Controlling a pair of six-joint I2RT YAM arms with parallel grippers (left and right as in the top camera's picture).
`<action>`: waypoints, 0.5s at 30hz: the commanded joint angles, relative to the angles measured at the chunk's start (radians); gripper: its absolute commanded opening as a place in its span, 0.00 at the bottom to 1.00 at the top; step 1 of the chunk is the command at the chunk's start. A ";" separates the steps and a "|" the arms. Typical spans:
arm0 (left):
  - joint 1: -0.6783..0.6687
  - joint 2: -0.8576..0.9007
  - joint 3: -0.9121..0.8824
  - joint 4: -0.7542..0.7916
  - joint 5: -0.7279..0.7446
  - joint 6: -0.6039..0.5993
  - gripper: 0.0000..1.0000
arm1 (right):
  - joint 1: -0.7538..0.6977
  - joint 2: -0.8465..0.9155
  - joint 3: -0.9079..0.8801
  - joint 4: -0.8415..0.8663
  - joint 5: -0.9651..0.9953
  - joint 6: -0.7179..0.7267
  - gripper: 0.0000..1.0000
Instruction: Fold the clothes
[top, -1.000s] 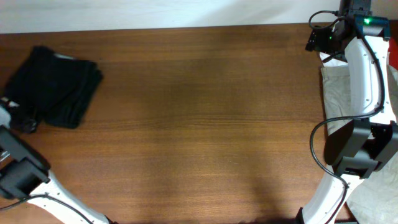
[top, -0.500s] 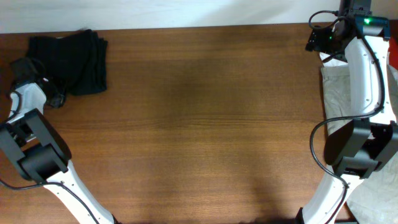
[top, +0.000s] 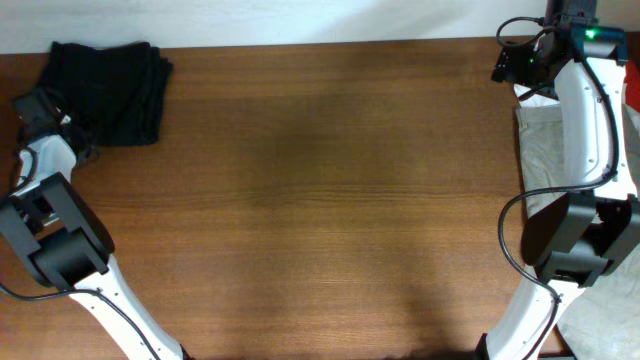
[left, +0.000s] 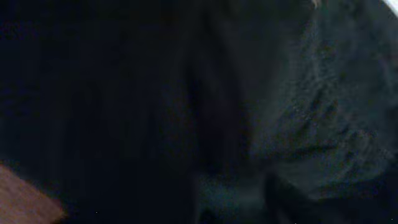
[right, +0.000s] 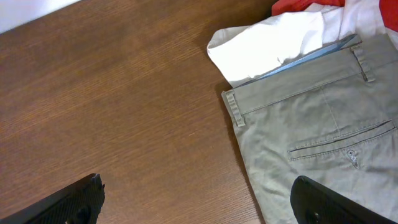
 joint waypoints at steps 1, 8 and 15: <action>0.015 0.027 -0.027 -0.084 -0.052 0.037 0.77 | 0.003 -0.010 0.013 0.000 0.012 0.008 0.99; 0.015 -0.248 -0.027 -0.385 -0.056 0.037 0.79 | 0.003 -0.010 0.013 0.000 0.012 0.008 0.99; 0.013 -0.684 -0.027 -0.679 0.018 0.037 0.00 | 0.003 -0.010 0.013 0.000 0.012 0.008 0.99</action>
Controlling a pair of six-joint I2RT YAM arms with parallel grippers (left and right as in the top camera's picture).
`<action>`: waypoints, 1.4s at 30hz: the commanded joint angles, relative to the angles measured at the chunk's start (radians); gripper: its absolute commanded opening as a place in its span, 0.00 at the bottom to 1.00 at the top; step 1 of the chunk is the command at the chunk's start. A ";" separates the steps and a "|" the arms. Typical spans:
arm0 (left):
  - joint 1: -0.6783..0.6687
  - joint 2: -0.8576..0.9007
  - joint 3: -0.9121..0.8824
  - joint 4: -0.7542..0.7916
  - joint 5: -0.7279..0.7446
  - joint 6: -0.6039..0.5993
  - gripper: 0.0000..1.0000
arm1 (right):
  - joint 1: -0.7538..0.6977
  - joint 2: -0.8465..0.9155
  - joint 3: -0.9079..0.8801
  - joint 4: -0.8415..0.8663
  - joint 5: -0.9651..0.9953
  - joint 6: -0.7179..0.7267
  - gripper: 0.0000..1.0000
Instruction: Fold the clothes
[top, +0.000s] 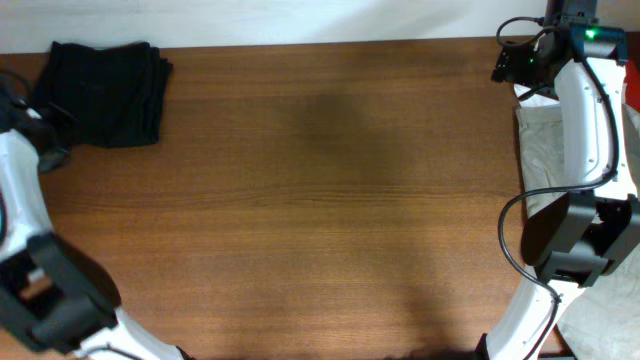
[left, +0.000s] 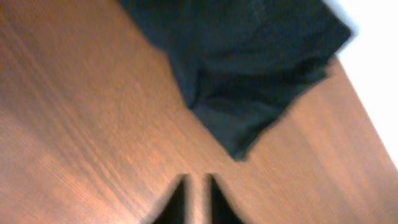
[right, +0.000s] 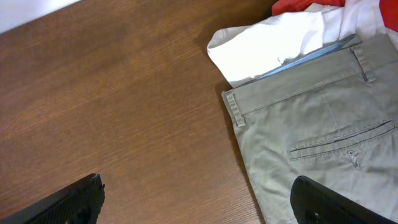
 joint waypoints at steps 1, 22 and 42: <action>0.003 -0.281 0.003 -0.143 0.113 0.004 0.00 | 0.003 -0.010 0.013 0.001 0.012 0.008 0.99; -0.290 -1.179 -0.232 -0.581 0.140 0.177 0.99 | 0.003 -0.010 0.013 0.001 0.012 0.008 0.99; -0.500 -1.917 -1.756 0.854 -0.183 0.496 0.99 | 0.003 -0.010 0.013 0.001 0.012 0.008 0.99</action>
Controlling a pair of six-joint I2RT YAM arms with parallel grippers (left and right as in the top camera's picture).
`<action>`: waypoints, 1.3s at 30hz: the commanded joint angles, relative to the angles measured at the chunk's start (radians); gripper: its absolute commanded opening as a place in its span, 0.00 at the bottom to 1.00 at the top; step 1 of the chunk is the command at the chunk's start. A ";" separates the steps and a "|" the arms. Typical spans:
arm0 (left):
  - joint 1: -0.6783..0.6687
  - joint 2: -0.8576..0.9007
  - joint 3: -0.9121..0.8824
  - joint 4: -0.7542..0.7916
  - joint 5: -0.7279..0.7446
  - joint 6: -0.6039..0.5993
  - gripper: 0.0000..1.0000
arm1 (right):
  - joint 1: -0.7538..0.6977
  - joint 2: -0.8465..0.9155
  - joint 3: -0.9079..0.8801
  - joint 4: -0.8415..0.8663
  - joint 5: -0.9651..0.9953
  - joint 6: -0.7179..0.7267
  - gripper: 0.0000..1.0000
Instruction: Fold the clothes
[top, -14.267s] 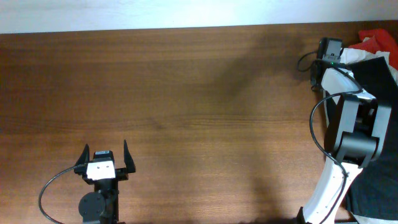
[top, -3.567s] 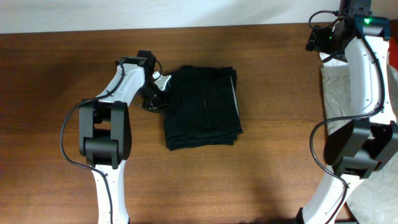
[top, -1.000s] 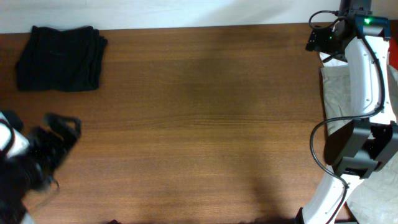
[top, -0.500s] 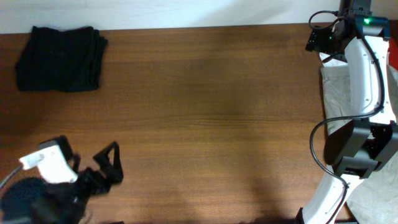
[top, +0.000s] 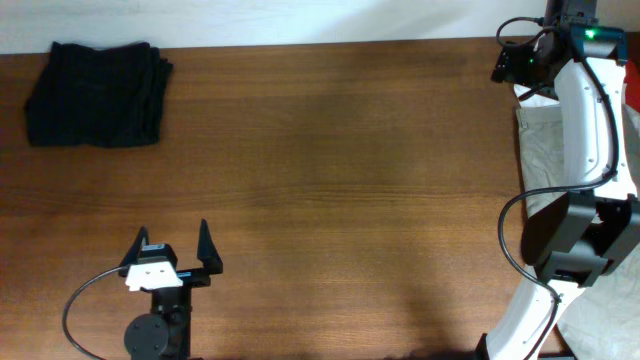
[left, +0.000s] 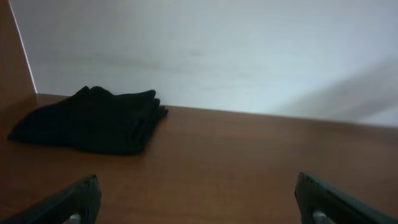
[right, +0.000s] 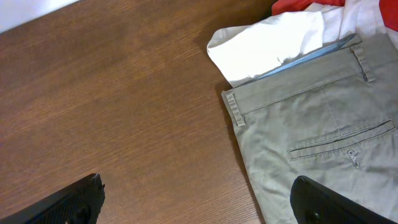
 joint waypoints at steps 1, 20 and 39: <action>-0.006 -0.011 -0.054 -0.012 0.010 0.147 0.99 | 0.003 -0.010 0.012 0.001 0.012 0.008 0.99; -0.006 -0.011 -0.053 -0.040 0.016 0.184 0.99 | 0.003 -0.010 0.012 0.001 0.012 0.008 0.99; -0.006 -0.011 -0.053 -0.040 0.015 0.184 0.99 | 0.175 -0.516 -0.001 -0.005 0.031 0.008 0.99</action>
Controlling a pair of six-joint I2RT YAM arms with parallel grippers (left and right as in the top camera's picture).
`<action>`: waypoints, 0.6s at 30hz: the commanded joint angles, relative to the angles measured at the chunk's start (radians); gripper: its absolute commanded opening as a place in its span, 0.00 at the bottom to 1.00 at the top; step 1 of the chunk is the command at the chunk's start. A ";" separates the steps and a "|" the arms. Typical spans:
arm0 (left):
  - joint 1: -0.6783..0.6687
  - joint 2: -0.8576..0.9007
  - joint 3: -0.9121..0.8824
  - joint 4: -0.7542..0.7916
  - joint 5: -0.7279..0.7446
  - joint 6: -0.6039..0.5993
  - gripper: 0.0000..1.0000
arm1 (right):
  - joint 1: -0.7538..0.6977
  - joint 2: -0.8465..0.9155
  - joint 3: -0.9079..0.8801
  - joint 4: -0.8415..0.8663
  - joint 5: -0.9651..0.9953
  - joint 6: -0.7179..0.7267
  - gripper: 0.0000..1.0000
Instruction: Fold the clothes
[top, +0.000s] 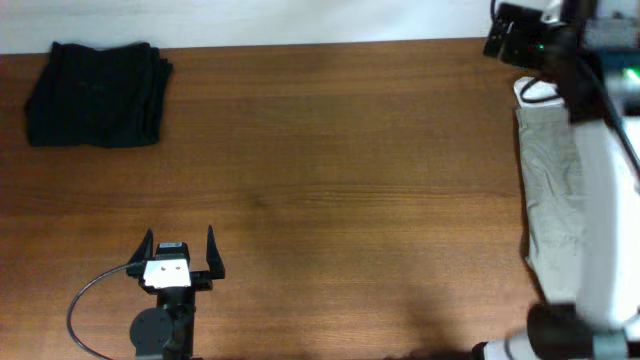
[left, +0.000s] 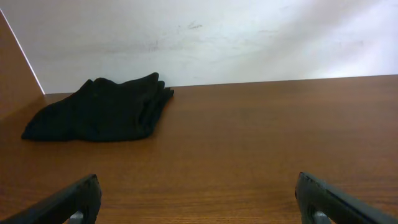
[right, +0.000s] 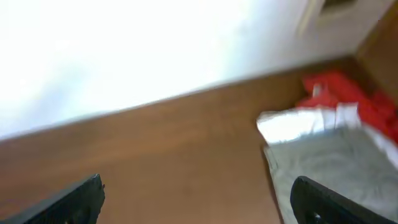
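A folded black garment (top: 95, 92) lies at the table's far left corner, also seen as the dark bundle (left: 99, 117) in the left wrist view. Khaki trousers (top: 550, 190) lie along the right edge, blurred in the right wrist view (right: 339, 168). My left gripper (top: 178, 250) stands open low at the front left, far from the black garment, nothing between its fingers (left: 74, 202). My right gripper (top: 505, 35) is open at the far right corner, raised and tilted, beside the trousers' top, with its fingers (right: 329, 199) empty.
A white cloth (right: 298, 124) and a red cloth (right: 348, 93) sit behind the trousers at the far right. The brown table (top: 330, 180) spreads between the two garments. A white wall (left: 205, 37) backs the table.
My right arm has lifted and tilted up at the far right corner, so its blurred view now takes in the wall. The left gripper sits slightly lower at the front left, still open.
At first my left gripper was pressed against the black garment at the far left. It then stood shut just off the garment's edge, then open at the front left. The right gripper stayed open over the trousers' waistband until now, when it has risen.
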 joint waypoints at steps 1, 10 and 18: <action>-0.006 -0.010 -0.008 0.002 0.008 0.019 0.99 | -0.004 -0.144 -0.039 -0.066 0.031 0.008 0.99; -0.006 -0.009 -0.008 0.002 0.008 0.019 0.99 | -0.006 -0.925 -1.108 0.314 -0.021 0.008 0.99; -0.006 -0.009 -0.008 0.002 0.008 0.019 0.99 | -0.006 -1.548 -1.897 0.779 -0.166 0.008 0.99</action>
